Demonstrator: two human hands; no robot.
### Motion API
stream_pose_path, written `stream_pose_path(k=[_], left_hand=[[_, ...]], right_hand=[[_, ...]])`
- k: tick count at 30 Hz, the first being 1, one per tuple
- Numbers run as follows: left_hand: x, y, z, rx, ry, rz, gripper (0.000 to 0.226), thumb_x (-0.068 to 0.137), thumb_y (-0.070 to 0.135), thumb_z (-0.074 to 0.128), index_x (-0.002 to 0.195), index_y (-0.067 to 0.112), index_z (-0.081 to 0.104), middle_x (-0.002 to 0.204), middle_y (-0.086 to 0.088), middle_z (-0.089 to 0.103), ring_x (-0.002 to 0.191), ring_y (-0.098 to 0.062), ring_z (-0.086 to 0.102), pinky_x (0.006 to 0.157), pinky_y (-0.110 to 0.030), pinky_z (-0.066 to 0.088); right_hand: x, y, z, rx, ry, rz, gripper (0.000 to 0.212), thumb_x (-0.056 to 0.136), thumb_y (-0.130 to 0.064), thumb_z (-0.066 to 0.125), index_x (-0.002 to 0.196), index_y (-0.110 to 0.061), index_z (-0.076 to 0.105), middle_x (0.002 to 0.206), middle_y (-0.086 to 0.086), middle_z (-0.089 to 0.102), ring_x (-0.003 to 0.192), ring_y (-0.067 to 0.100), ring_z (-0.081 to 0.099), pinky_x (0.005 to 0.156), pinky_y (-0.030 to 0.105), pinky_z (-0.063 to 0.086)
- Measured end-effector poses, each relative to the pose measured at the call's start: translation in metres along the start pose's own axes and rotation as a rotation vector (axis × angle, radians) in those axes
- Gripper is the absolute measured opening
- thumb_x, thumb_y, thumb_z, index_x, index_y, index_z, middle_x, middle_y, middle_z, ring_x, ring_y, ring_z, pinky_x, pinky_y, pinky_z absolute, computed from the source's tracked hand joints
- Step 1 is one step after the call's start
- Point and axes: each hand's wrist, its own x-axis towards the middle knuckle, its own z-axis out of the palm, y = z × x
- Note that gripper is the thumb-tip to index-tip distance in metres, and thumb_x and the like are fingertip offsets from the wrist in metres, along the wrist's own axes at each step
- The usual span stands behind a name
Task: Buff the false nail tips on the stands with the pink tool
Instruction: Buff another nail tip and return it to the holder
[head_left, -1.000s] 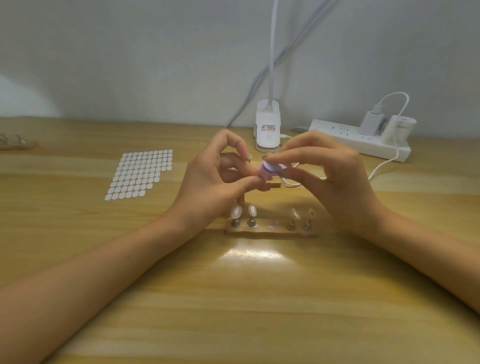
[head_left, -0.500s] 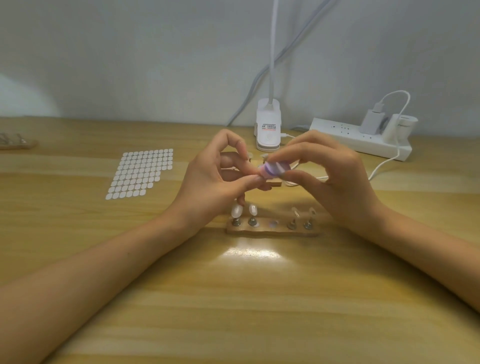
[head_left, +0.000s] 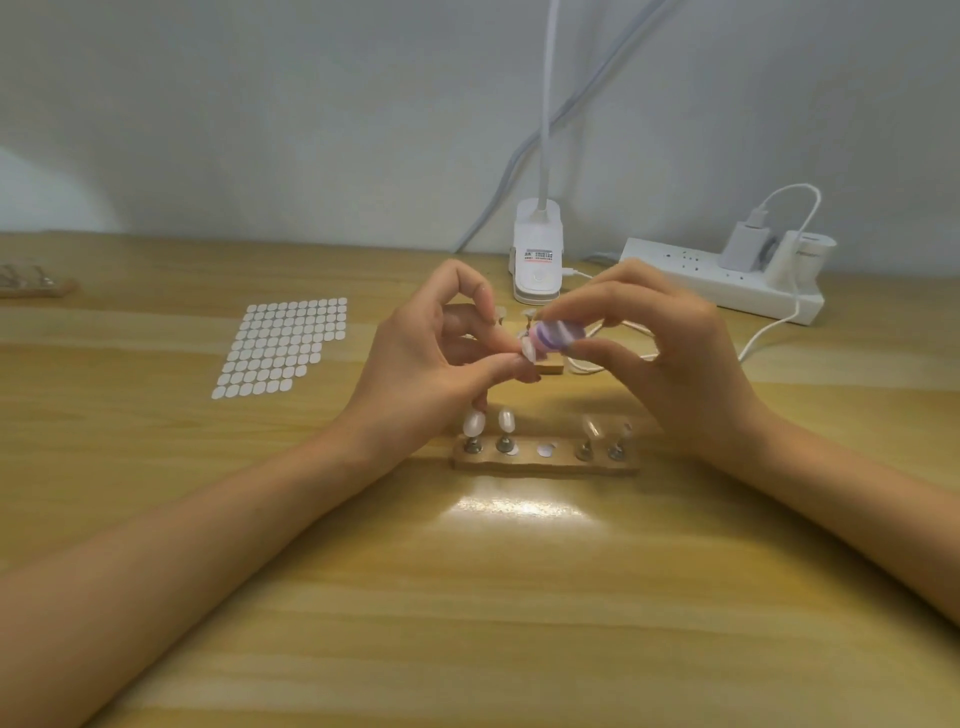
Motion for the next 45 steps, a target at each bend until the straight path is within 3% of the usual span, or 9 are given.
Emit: stream_pose_path(k=[5, 9, 12, 16, 23, 31, 40, 43, 45], left_hand=[[-0.002, 0.001, 0.0, 0.007, -0.025, 0.033, 0.039, 0.083, -0.002, 0.077, 0.092, 0.016, 0.044, 0.078, -0.008, 0.075, 0.08, -0.024, 0.078, 0.05, -0.022, 0.048], [-0.002, 0.001, 0.0, -0.003, -0.024, 0.049, 0.036, 0.085, -0.001, 0.075, 0.093, 0.015, 0.044, 0.08, -0.008, 0.075, 0.082, -0.023, 0.078, 0.05, -0.023, 0.051], [-0.002, 0.001, -0.001, -0.014, -0.028, 0.054, 0.036, 0.084, 0.0, 0.075, 0.094, 0.015, 0.044, 0.079, -0.006, 0.076, 0.084, -0.024, 0.077, 0.053, -0.026, 0.054], [-0.002, 0.001, 0.0, 0.02, -0.014, 0.065, 0.04, 0.079, 0.002, 0.081, 0.095, 0.013, 0.045, 0.077, -0.006, 0.076, 0.079, -0.024, 0.077, 0.061, -0.025, 0.055], [-0.002, 0.0, 0.0, 0.085, 0.015, 0.053, 0.04, 0.08, 0.005, 0.081, 0.096, 0.017, 0.046, 0.076, -0.006, 0.076, 0.073, -0.02, 0.076, 0.073, -0.031, 0.061], [-0.003, -0.001, 0.001, 0.158, 0.03, 0.089, 0.038, 0.083, 0.007, 0.081, 0.096, 0.021, 0.047, 0.075, -0.001, 0.075, 0.071, -0.015, 0.076, 0.071, -0.026, 0.06], [-0.003, -0.001, 0.002, 0.159, 0.016, 0.113, 0.041, 0.083, 0.006, 0.08, 0.093, 0.021, 0.042, 0.077, -0.004, 0.076, 0.073, -0.017, 0.076, 0.07, -0.035, 0.062], [-0.003, -0.001, 0.002, 0.167, 0.019, 0.115, 0.041, 0.083, 0.005, 0.08, 0.093, 0.017, 0.042, 0.078, -0.004, 0.076, 0.072, -0.015, 0.076, 0.065, -0.026, 0.059], [-0.003, 0.0, 0.002, 0.166, 0.02, 0.113, 0.041, 0.083, 0.005, 0.08, 0.094, 0.015, 0.042, 0.078, -0.004, 0.076, 0.072, -0.016, 0.076, 0.065, -0.028, 0.059]], right_hand=[[-0.004, 0.003, 0.0, -0.035, 0.022, -0.024, 0.023, 0.088, -0.013, 0.071, 0.111, -0.017, 0.071, 0.095, 0.01, 0.063, 0.09, 0.009, 0.057, 0.08, 0.018, 0.048], [-0.002, 0.012, -0.004, 0.034, 0.046, 0.134, 0.019, 0.09, -0.016, 0.068, 0.108, -0.013, 0.073, 0.099, 0.003, 0.066, 0.092, 0.009, 0.061, 0.078, 0.031, 0.053], [-0.002, 0.009, -0.005, 0.076, 0.086, 0.115, 0.019, 0.092, -0.023, 0.066, 0.109, -0.017, 0.071, 0.102, -0.002, 0.067, 0.095, 0.014, 0.063, 0.077, 0.041, 0.053], [-0.003, -0.001, 0.003, 0.076, -0.01, -0.08, 0.025, 0.091, -0.017, 0.067, 0.116, -0.016, 0.067, 0.101, 0.011, 0.065, 0.094, 0.02, 0.063, 0.08, 0.033, 0.054], [-0.003, 0.001, -0.002, 0.029, 0.002, -0.071, 0.027, 0.087, -0.009, 0.071, 0.114, -0.01, 0.07, 0.1, 0.012, 0.067, 0.094, 0.022, 0.066, 0.081, 0.035, 0.055], [-0.005, -0.002, 0.0, -0.014, 0.003, -0.123, 0.025, 0.087, -0.006, 0.073, 0.112, -0.004, 0.072, 0.097, 0.015, 0.066, 0.089, 0.026, 0.066, 0.076, 0.035, 0.054], [-0.003, -0.003, 0.001, 0.003, 0.0, -0.148, 0.024, 0.087, -0.006, 0.072, 0.112, -0.004, 0.072, 0.096, 0.014, 0.066, 0.089, 0.023, 0.065, 0.078, 0.031, 0.054], [-0.002, -0.002, -0.002, -0.007, 0.015, -0.117, 0.024, 0.087, -0.006, 0.073, 0.111, -0.004, 0.073, 0.096, 0.014, 0.066, 0.089, 0.022, 0.065, 0.078, 0.031, 0.054], [-0.003, -0.003, -0.001, -0.003, 0.015, -0.11, 0.024, 0.087, -0.006, 0.073, 0.111, -0.005, 0.073, 0.096, 0.014, 0.065, 0.089, 0.023, 0.065, 0.078, 0.032, 0.054]])
